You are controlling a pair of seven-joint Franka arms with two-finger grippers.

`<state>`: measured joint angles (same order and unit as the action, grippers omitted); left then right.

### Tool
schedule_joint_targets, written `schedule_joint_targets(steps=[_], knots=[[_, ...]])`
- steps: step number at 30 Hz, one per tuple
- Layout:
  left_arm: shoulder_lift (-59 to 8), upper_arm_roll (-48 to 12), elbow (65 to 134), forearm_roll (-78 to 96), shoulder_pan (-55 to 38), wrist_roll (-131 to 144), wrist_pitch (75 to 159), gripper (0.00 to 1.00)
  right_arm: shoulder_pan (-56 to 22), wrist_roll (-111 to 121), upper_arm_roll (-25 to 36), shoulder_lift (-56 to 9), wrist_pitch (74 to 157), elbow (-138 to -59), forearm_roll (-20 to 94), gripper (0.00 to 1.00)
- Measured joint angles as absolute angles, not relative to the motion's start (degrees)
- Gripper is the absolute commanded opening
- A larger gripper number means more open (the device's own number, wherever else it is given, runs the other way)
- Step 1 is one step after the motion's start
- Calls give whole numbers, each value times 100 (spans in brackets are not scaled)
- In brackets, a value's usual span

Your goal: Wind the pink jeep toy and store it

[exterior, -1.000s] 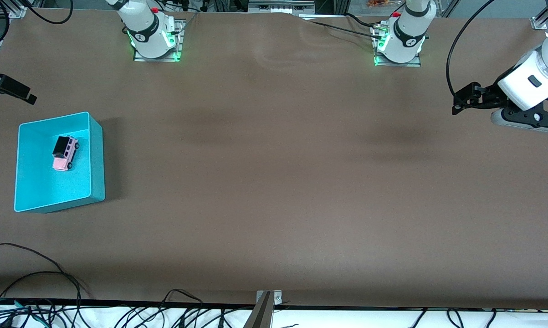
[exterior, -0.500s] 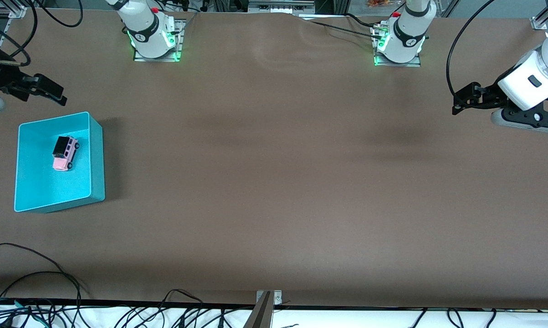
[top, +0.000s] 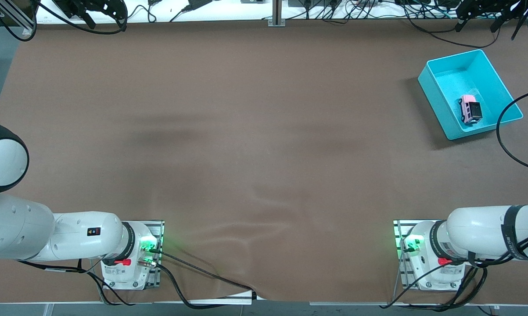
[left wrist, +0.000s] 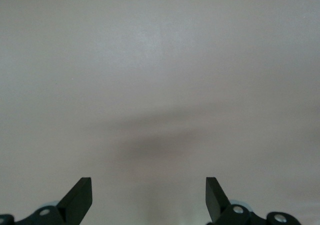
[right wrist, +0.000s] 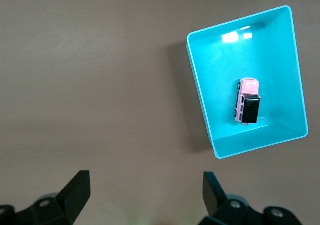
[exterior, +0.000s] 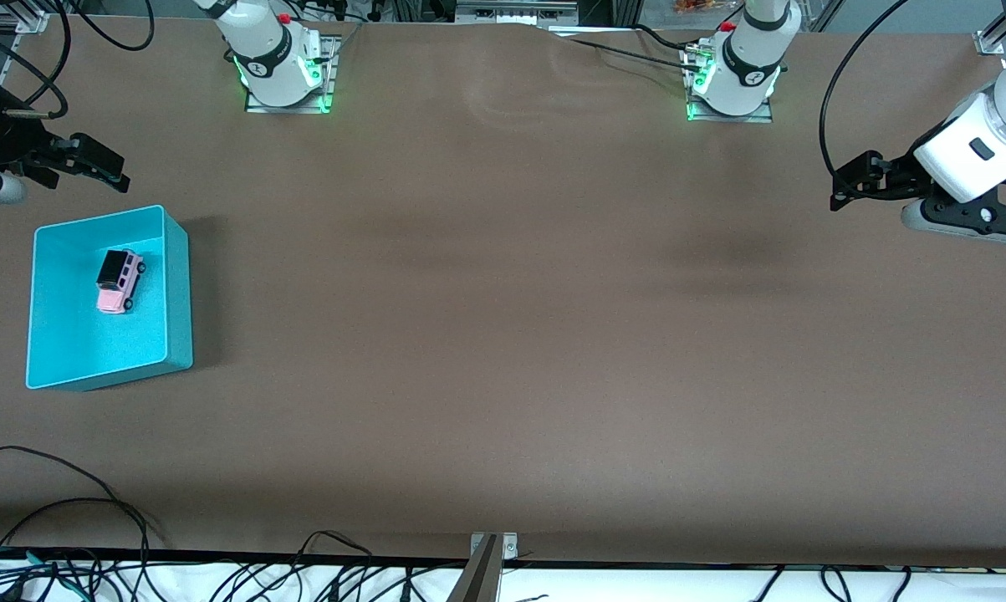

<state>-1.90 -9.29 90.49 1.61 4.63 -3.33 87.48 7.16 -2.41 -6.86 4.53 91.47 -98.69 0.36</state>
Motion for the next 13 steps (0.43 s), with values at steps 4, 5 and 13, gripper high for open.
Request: schedule_joint_targets(steps=[4,5,13], knots=[[-190,-929,9049,161,463,-333,8748,100,717,-225,-671,444,9140,-9869,36,100],[-190,-929,9049,161,463,-333,8748,100,717,-224,-671,442,9136,-9869,36,100],[-190,-929,9049,161,463,-333,8748,100,716,-214,-672,436,9114,-9869,36,100]])
